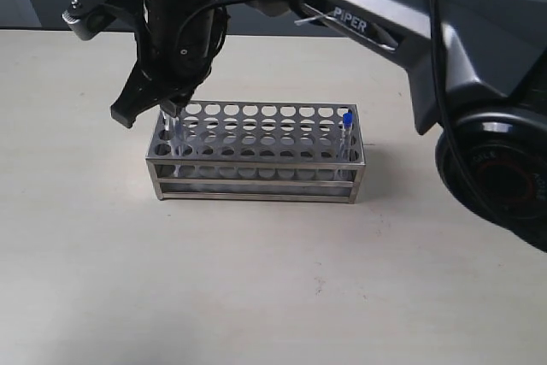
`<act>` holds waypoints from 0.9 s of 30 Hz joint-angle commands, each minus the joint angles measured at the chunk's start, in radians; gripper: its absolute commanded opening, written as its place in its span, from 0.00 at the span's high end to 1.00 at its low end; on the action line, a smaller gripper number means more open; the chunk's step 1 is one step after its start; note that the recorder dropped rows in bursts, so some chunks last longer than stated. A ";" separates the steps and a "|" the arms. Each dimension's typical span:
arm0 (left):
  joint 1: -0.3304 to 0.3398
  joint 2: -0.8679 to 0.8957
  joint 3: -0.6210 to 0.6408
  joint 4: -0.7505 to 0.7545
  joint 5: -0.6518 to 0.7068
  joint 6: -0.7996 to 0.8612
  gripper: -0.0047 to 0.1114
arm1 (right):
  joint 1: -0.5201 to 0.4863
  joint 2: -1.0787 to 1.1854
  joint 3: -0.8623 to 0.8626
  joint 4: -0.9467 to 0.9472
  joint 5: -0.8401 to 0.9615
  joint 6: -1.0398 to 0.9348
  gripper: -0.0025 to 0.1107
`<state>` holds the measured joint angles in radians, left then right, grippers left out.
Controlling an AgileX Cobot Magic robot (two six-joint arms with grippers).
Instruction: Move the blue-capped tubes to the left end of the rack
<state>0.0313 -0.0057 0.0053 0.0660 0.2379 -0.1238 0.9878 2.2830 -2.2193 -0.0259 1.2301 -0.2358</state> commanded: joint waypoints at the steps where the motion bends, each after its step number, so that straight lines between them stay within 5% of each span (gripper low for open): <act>1: -0.006 0.006 -0.005 0.002 -0.007 0.001 0.95 | 0.001 0.026 0.005 -0.006 -0.009 0.004 0.98; 27: -0.006 0.006 -0.005 0.002 -0.007 0.001 0.95 | 0.001 0.097 0.002 0.086 -0.009 -0.056 0.98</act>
<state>0.0313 -0.0057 0.0053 0.0660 0.2379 -0.1221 0.9878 2.3222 -2.2425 0.0574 1.1897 -0.2880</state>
